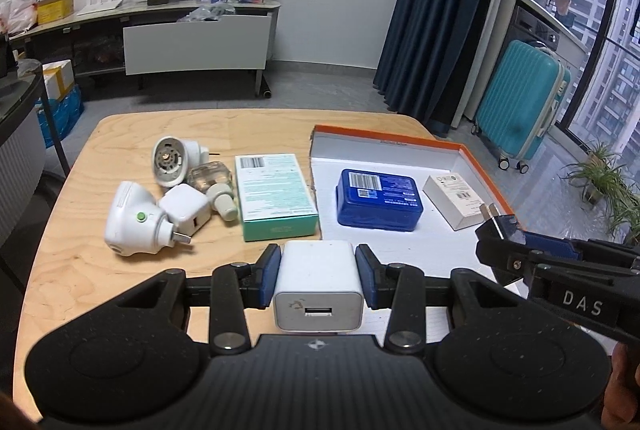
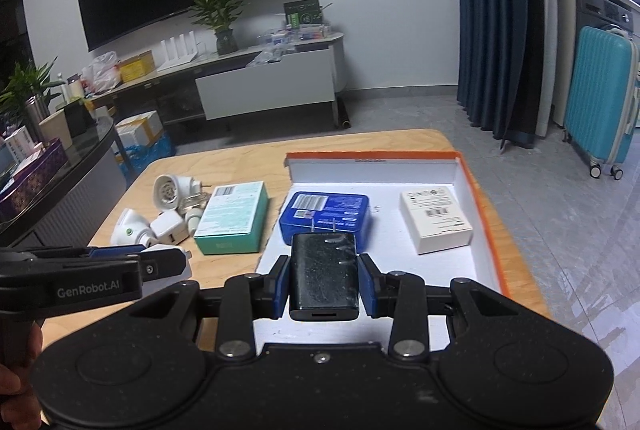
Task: Organize rigid objects
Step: 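Carry both chargers to the tray while the right tool lowers the black charger inside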
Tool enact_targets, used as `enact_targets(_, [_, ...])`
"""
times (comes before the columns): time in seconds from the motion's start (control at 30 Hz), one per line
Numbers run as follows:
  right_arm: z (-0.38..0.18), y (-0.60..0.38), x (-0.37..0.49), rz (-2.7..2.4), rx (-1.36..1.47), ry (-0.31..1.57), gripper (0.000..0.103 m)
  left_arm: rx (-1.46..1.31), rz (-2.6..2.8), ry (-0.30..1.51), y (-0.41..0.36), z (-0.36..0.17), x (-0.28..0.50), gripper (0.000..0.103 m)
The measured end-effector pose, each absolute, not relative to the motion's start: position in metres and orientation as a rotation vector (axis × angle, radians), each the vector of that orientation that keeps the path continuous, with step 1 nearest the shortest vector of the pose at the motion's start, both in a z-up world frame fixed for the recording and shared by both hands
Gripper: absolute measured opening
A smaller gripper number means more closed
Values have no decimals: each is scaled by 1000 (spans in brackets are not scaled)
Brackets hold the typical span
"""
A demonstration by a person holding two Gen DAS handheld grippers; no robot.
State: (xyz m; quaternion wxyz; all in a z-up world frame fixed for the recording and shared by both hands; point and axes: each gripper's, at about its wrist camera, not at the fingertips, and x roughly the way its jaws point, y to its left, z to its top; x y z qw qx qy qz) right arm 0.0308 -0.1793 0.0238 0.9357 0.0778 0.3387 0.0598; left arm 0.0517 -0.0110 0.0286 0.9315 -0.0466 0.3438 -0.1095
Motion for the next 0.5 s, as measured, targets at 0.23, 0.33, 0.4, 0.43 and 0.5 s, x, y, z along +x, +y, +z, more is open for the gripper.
enact_targets(0.23, [26,-190,30,95,173,681,43,-85,-241,705,-21,29,53,41])
enact_targets(0.33, [26,-193,29,88,178,677,43,-81,-249,704,-25,30,54,41])
enact_targets(0.4, [27,-196,28,82,178,673,43,-79,-253,703,-28,30,54,41])
enact_targets(0.43, [27,-197,28,79,179,671,43,-77,-255,704,-29,30,55,41])
enact_targets(0.5, [27,-199,28,72,180,668,43,-76,-262,703,-32,30,55,41])
